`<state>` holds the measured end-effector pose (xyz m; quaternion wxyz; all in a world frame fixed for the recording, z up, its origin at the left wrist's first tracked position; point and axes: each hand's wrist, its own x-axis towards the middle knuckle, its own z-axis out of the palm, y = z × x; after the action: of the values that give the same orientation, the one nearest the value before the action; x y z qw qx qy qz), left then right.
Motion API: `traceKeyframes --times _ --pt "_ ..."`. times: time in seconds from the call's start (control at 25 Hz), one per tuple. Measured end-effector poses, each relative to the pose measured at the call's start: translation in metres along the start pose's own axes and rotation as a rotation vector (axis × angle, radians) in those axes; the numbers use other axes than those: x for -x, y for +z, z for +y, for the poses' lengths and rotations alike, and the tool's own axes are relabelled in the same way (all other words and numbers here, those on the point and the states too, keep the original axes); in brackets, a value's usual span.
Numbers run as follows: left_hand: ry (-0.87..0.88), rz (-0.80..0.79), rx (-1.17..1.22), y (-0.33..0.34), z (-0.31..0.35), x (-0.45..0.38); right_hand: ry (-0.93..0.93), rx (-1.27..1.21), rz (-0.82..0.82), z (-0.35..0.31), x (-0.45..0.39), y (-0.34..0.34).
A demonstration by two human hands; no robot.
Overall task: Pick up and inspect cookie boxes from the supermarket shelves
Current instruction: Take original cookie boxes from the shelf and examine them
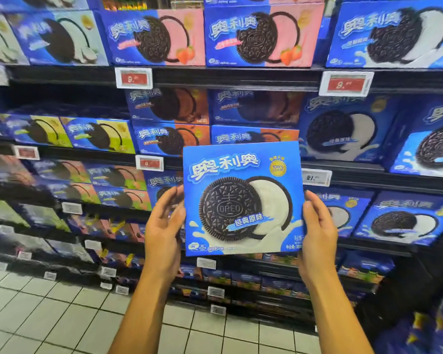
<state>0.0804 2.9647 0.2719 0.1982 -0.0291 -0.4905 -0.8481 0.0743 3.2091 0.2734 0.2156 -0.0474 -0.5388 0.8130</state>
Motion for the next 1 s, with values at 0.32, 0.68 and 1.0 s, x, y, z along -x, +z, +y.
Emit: traceKeyframes --times 0.32,0.68,1.0 --pt "-0.265 0.0 0.101 -0.06 0.008 0.008 -0.002 0.052 0.082 0.035 0.064 0.03" --pt "-0.305 -0.155 0.149 -0.093 0.022 0.02 0.104 0.212 0.058 0.059 0.083 0.026" --pt "-0.207 -0.363 0.008 -0.053 0.045 0.038 0.432 -0.022 0.043 0.121 0.094 0.023"
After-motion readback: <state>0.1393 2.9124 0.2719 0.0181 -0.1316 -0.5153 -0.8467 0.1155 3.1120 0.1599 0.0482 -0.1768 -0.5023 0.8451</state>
